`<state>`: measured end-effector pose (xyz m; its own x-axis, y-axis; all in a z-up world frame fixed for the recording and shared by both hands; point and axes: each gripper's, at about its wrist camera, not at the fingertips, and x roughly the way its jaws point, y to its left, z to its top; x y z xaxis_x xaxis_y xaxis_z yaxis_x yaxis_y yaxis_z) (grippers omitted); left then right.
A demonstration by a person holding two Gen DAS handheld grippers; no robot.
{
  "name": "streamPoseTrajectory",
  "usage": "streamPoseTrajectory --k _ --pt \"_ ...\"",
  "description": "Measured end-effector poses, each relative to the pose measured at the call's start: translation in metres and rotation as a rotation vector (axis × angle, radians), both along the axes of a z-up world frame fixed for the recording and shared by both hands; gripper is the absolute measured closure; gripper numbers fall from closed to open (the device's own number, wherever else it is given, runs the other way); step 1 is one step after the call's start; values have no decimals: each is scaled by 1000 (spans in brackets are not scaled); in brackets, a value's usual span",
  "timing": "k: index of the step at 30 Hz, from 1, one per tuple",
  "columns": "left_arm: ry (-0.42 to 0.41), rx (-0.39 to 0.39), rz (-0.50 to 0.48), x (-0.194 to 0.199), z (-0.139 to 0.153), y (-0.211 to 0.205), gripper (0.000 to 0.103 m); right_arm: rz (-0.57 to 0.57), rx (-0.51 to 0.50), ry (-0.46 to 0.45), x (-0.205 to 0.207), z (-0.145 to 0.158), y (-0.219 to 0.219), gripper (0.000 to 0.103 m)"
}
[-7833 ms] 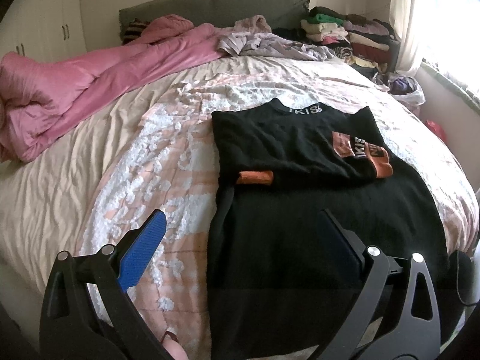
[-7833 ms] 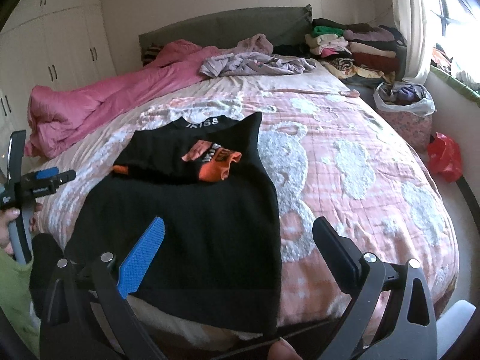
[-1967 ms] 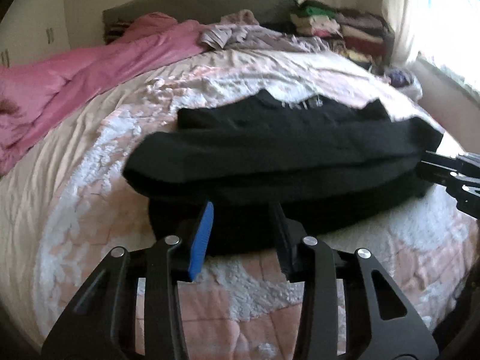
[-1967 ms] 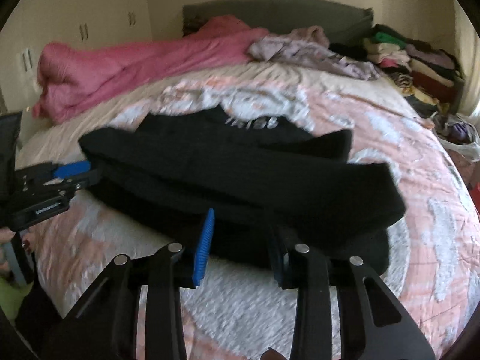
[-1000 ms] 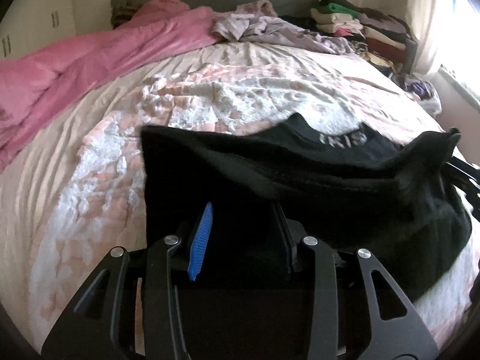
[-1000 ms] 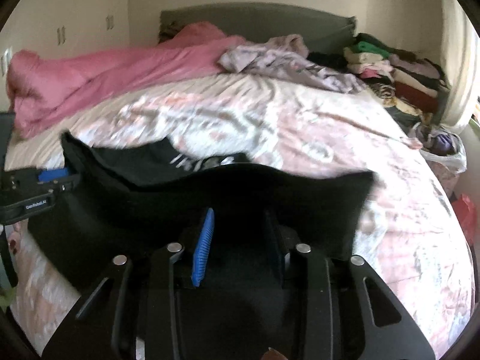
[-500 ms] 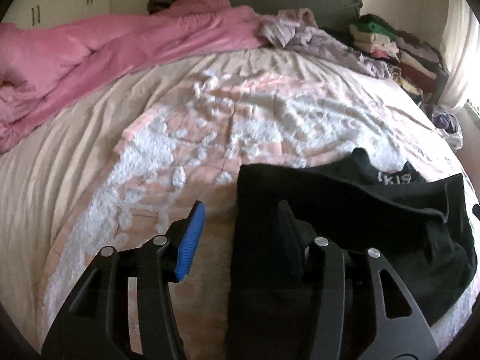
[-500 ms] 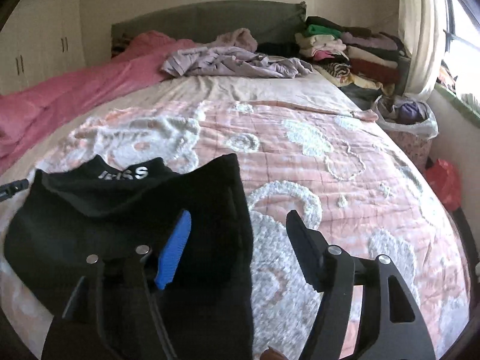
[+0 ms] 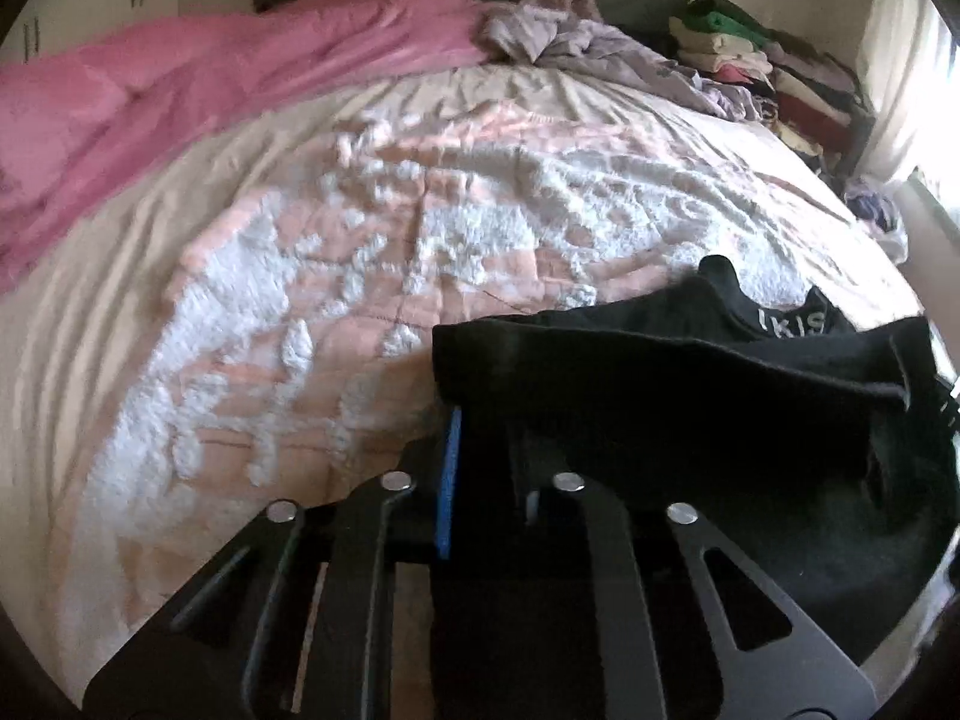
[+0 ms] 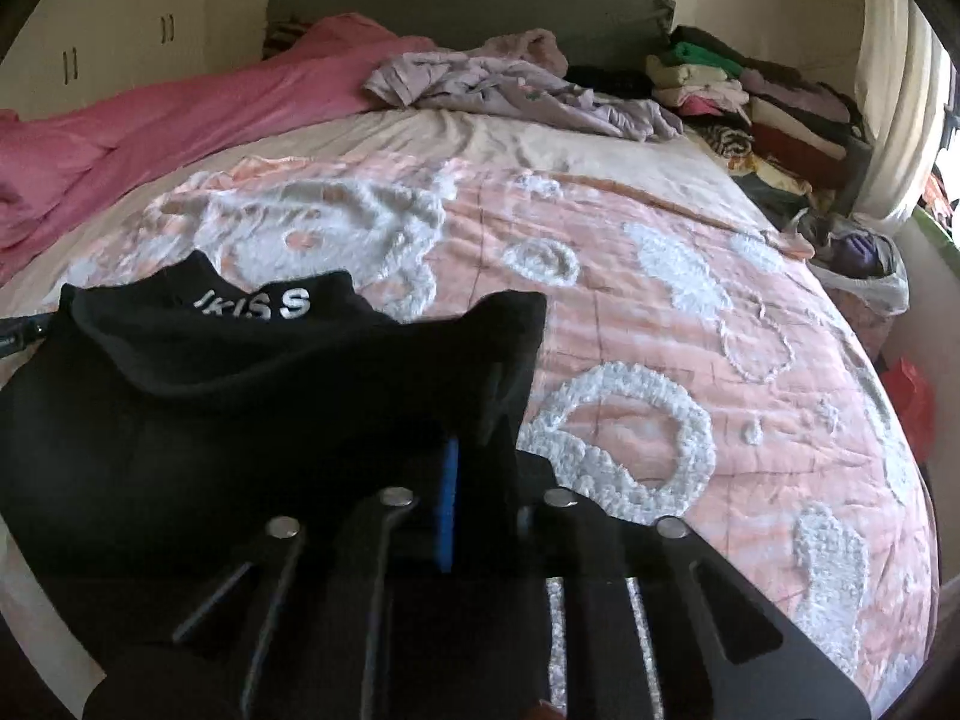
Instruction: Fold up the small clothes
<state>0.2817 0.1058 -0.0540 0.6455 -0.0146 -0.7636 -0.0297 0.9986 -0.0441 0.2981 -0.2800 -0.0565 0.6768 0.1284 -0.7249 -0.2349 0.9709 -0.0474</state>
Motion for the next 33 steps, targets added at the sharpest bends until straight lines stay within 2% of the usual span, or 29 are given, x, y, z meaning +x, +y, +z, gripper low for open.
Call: streamPoseTrajectory --k 3,5,8,10,15,20,22,25,27,28,33 --pt "-66 -2 -10 -8 14 1 99 -11 51 -37 -5 11 -10 96" --pt "-101 -28 10 -10 25 8 99 -43 126 -58 -5 20 -24 96" --pt "-135 -118 52 -6 38 24 99 -104 218 -61 -1 22 -44 96" --pt "-115 -162 68 1 33 29 99 -135 263 -33 3 16 -53 96" --pt "-26 -91 93 11 0 21 99 -178 235 57 13 -9 -52 95" --pt "-20 -45 103 8 -9 19 97 -188 168 54 13 -13 -46 89" --pt "-25 -18 105 6 -7 17 94 -198 149 52 12 -14 -46 81" --pt "-36 11 102 3 -3 14 92 -206 139 51 11 -13 -48 76" --pt "-47 15 103 0 2 13 92 -203 128 40 9 -9 -46 72" --pt "-50 12 105 -1 4 13 92 -199 123 31 7 -6 -45 65" --pt "-50 6 124 -5 10 14 83 -191 129 6 1 5 -44 52"
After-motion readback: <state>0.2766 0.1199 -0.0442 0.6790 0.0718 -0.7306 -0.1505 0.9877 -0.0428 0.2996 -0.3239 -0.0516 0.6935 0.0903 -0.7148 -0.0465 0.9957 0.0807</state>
